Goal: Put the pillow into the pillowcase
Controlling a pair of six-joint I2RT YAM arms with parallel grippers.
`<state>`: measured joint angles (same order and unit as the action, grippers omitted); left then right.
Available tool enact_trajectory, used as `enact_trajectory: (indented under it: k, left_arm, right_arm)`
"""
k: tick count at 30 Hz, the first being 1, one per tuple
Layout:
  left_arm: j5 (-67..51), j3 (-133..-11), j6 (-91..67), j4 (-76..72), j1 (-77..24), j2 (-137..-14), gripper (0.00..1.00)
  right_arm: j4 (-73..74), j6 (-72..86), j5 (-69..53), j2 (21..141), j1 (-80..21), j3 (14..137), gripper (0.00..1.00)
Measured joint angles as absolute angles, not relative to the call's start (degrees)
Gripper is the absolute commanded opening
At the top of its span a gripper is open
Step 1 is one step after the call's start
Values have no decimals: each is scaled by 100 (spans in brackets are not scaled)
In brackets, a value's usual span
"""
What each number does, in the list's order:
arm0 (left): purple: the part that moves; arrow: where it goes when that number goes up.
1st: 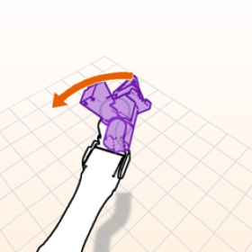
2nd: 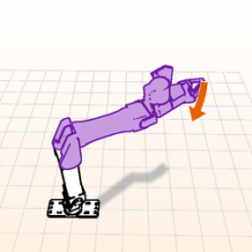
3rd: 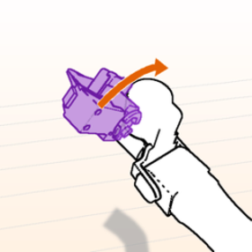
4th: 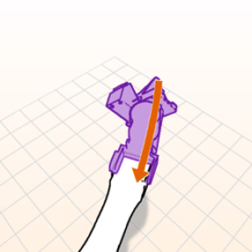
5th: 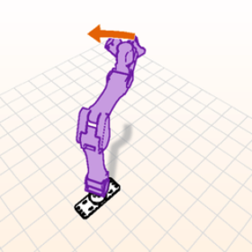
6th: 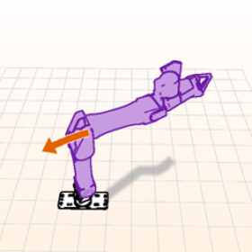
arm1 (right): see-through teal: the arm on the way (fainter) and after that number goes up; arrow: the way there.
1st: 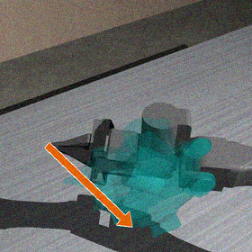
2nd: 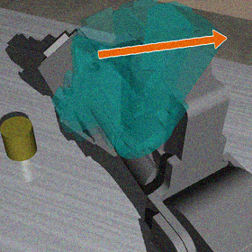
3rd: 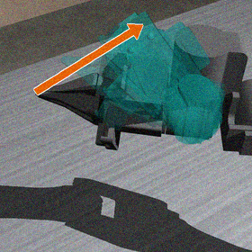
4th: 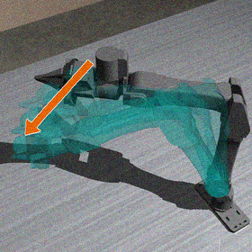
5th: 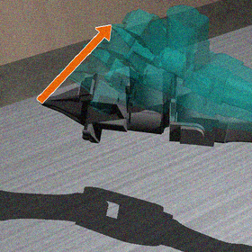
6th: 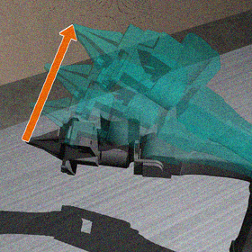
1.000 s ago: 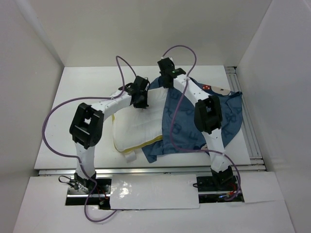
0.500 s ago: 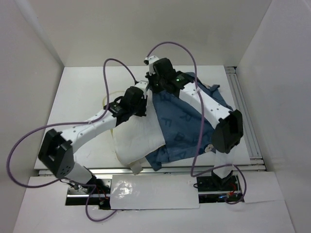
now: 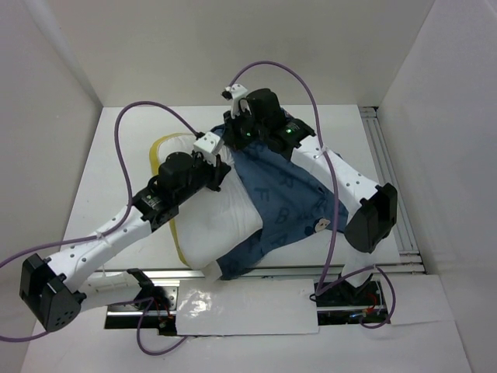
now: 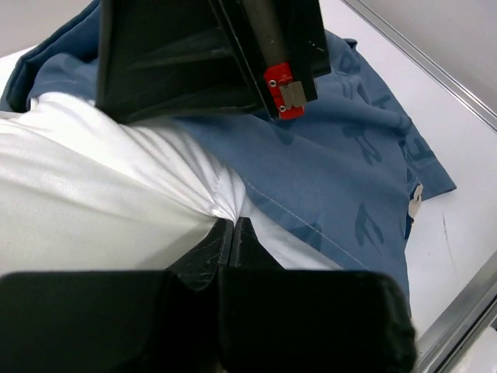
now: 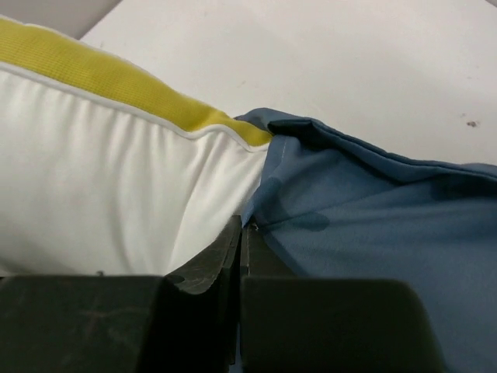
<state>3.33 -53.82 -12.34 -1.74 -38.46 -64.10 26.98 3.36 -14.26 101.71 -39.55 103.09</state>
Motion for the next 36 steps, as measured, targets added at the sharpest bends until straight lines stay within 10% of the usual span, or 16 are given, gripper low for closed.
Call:
enact_trajectory:
  k: [24,31,36]
  left_arm:
    - [-301,-3896,-1905,-4547,-2812,-8396,0]
    - [-687,-4711,-2698,-3479,-2410,-9432,81]
    - [-550,-4770,-2700,-3275,-2421,-9067,90]
  right_arm:
    - [2196,1876,-3127,11507,-3507,10582,8]
    - [2399,1826,-2574,12803,-3393,11144,35]
    - [3059,1680,-2145,12787,-3258,11810,68]
